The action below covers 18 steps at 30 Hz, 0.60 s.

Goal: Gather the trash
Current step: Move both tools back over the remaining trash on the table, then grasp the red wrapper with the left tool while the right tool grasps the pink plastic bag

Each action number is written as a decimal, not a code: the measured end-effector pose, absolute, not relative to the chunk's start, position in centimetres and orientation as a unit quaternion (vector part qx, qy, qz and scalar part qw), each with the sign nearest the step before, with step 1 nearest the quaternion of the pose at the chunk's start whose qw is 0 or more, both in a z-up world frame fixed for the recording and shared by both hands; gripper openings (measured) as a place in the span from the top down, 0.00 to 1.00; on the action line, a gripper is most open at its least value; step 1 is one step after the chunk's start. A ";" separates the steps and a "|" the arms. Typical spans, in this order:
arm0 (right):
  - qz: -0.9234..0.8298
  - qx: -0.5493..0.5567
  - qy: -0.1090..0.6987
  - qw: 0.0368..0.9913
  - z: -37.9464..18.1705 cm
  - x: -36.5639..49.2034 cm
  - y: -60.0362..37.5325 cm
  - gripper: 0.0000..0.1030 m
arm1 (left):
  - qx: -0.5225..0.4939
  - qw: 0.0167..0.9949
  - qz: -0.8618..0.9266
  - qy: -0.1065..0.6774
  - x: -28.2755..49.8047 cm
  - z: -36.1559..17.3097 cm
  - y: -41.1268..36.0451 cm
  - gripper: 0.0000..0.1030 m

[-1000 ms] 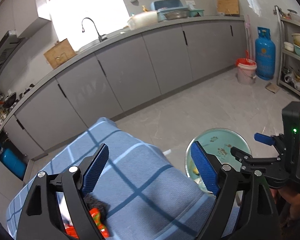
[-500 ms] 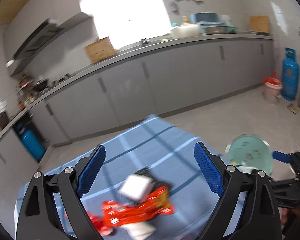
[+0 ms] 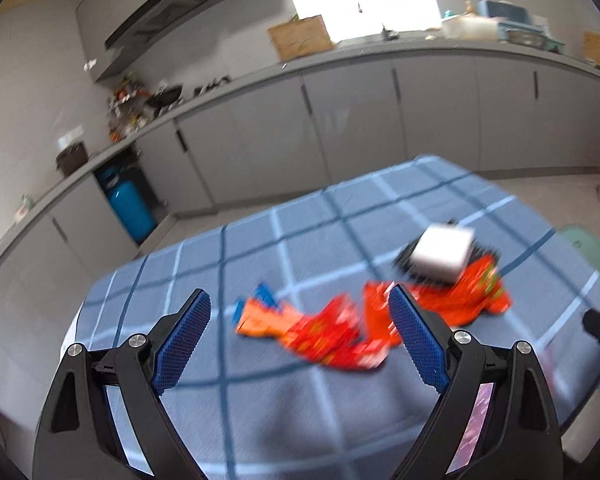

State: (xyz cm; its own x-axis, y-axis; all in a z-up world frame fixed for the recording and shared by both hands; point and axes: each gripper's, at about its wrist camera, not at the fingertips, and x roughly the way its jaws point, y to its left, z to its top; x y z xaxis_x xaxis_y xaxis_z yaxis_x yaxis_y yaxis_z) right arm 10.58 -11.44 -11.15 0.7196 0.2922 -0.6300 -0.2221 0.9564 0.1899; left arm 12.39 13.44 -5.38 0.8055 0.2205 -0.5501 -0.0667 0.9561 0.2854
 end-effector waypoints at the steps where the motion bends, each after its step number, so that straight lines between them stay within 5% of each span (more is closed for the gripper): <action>1: 0.146 0.046 0.352 0.923 -11.3 10.4 -10.8 0.12 | 0.124 0.939 0.081 0.309 12.2 -5.9 14.1 0.13; 15: 0.194 0.006 0.409 0.892 -14.3 9.3 -5.9 0.12 | 0.078 0.921 0.107 0.367 11.0 -10.0 18.2 0.13; 18: 0.202 0.002 0.428 0.881 -15.3 9.7 -5.4 0.19 | 0.065 0.922 0.103 0.368 11.7 -9.9 17.5 0.13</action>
State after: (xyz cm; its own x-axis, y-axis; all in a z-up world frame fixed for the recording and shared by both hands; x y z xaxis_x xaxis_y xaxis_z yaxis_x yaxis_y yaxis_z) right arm 9.68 -5.40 -15.28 0.5529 0.3573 -0.7528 -0.3539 0.9186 0.1760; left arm 11.68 17.51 -9.95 0.7086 0.2375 -0.6645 -0.1413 0.9704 0.1961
